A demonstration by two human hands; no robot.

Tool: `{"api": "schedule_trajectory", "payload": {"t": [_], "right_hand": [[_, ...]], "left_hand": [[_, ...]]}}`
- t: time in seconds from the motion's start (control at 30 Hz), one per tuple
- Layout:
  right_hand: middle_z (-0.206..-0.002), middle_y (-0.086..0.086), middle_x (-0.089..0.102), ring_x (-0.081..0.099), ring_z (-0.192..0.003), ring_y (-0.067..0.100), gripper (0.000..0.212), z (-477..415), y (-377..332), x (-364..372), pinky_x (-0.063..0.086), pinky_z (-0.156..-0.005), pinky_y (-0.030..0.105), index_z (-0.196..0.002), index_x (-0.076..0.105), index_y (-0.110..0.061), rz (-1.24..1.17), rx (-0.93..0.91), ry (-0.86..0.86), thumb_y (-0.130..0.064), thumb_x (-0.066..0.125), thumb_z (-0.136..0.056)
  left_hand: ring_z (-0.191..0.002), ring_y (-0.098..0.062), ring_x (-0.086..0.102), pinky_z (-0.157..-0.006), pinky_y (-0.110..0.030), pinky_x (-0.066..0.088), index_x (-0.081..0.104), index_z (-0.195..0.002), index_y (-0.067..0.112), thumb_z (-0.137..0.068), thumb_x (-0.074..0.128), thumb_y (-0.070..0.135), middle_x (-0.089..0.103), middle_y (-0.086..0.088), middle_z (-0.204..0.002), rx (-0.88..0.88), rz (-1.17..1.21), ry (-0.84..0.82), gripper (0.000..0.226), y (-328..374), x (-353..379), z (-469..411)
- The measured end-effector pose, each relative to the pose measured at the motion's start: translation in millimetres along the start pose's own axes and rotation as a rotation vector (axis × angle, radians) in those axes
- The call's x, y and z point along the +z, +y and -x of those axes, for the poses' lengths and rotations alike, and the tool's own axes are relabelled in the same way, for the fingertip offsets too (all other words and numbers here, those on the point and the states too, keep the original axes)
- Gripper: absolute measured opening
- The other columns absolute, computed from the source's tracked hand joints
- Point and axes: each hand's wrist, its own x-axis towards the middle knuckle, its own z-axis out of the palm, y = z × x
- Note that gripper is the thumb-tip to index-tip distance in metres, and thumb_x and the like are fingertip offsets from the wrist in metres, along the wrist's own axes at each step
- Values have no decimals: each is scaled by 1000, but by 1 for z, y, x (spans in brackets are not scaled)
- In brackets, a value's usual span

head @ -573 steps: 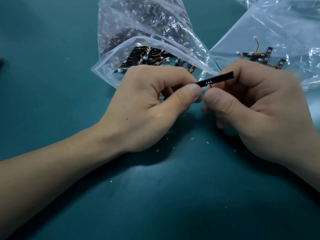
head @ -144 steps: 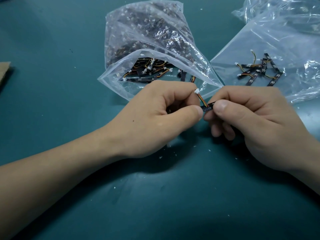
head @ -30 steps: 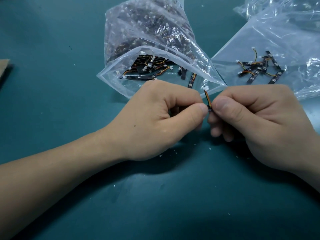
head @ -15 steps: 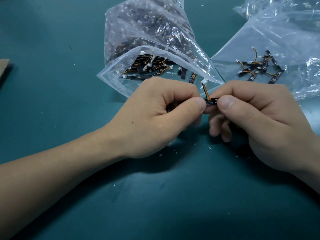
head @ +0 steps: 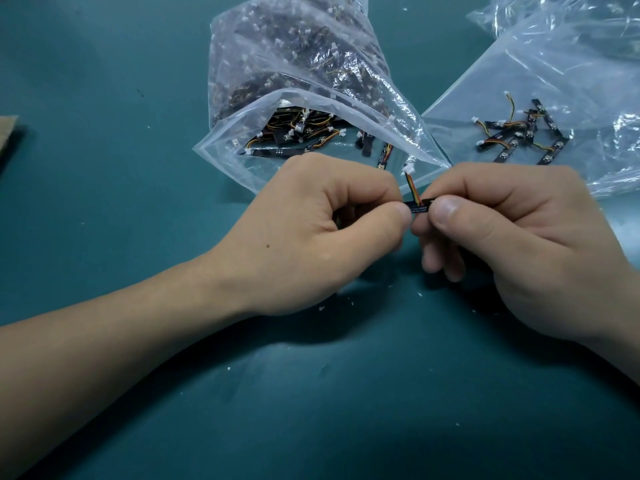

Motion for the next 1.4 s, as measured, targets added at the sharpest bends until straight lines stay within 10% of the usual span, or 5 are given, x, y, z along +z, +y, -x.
{"api": "schedule_trajectory", "payload": {"t": [0.77,1.03,1.4], "right_hand": [[-69,3,71,62,-57,25,25,-1,-1,0,49,-50,38,-86,70,-20,18,16,-49,-36,52,-93],[-74,-14,66,62,-68,7,25,-2,-6,0,41,-64,12,-86,68,-31,181,-65,-199,-29,46,-98],[-67,-13,68,61,-58,17,30,-1,-6,-1,46,-57,29,-78,67,-31,215,-69,-186,-36,46,-99]], "left_hand": [[-50,-17,44,-49,-21,34,63,-64,3,-90,57,10,50,-9,-53,29,-8,-4,28,0,-1,1],[-47,-3,39,-49,-15,32,58,-55,18,-85,57,0,49,12,-48,48,97,-54,35,-2,-4,1],[-50,-6,38,-51,-19,32,54,-57,13,-86,57,1,44,-6,-51,116,30,26,31,-5,-3,3]]}}
